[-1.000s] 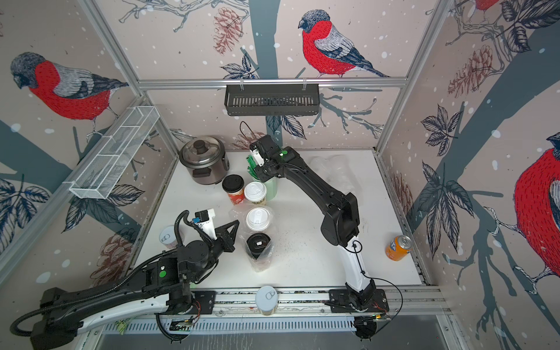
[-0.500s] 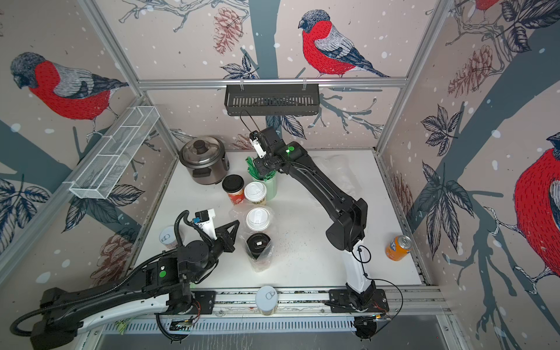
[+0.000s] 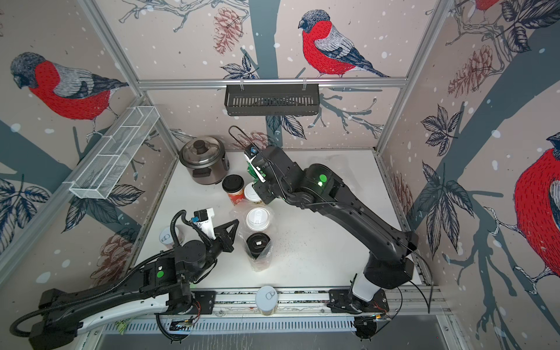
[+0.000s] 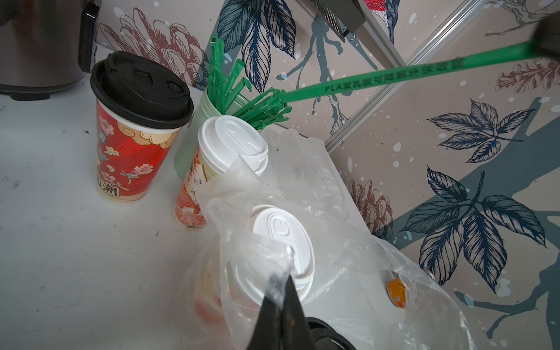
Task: Pack milk tea into plastic carrier bags
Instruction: Pick up the straw from the container, then place the straw in the plastic carrier bag.
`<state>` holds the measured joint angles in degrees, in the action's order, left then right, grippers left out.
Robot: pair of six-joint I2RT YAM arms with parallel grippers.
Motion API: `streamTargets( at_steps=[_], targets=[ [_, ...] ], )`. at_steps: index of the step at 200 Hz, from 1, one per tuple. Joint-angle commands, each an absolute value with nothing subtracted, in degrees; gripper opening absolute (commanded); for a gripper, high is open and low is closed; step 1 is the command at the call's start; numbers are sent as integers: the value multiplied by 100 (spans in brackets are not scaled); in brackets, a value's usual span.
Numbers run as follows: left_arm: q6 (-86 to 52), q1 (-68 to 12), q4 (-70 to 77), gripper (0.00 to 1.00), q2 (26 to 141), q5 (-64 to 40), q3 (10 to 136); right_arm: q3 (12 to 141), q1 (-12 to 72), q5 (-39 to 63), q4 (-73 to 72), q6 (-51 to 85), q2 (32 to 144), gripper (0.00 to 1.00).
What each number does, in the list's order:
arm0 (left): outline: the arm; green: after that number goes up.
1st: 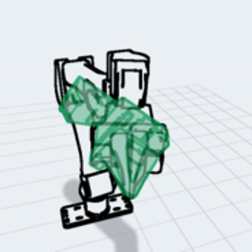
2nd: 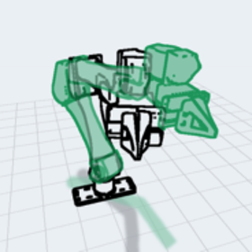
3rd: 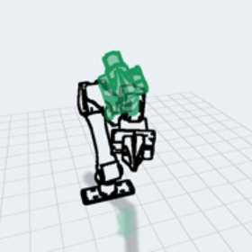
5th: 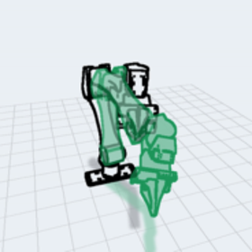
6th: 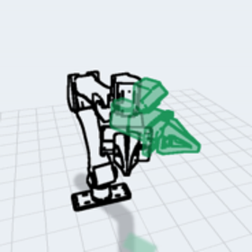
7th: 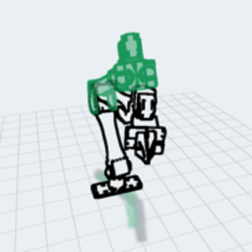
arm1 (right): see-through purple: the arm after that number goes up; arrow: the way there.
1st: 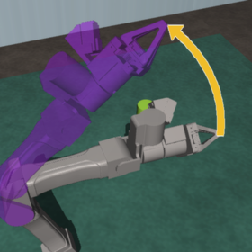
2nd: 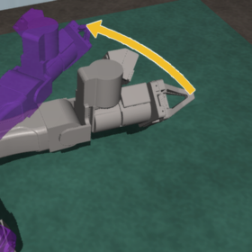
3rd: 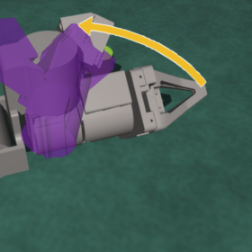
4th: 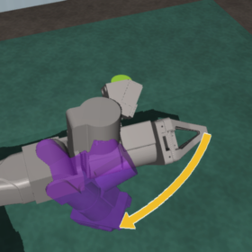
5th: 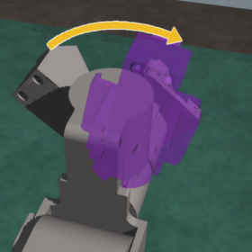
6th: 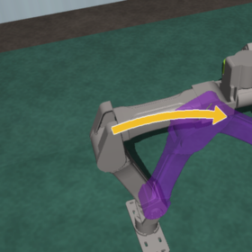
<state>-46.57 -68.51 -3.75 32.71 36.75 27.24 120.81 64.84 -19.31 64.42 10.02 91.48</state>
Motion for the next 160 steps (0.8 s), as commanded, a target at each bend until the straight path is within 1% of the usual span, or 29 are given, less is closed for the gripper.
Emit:
streamTargets(
  at_steps=[1, 36, 65, 98, 160],
  targets=[
    [-4564, -6847, -305, 0, 3261, 3502, 2768, 11861, 7006, -2241, 7046, 1744, 8839, 0],
    [-4492, -6847, -412, 0, 3269, 3279, 2785, 11383, 7774, -2052, 7405, 2444, 8511, 0],
    [-4426, -6850, -448, 0, 3271, 3144, 2778, 10993, 8119, -1841, 7283, 2714, 8295, 0],
    [-4379, -6847, -509, 0, 3262, 3125, 2782, 10585, 8240, -1549, 6828, 2724, 8013, 0],
    [-4354, -6851, -510, 0, 3217, 3094, 2785, 10389, 8278, -1114, 6417, 2570, 7914, 0]
  ],
)
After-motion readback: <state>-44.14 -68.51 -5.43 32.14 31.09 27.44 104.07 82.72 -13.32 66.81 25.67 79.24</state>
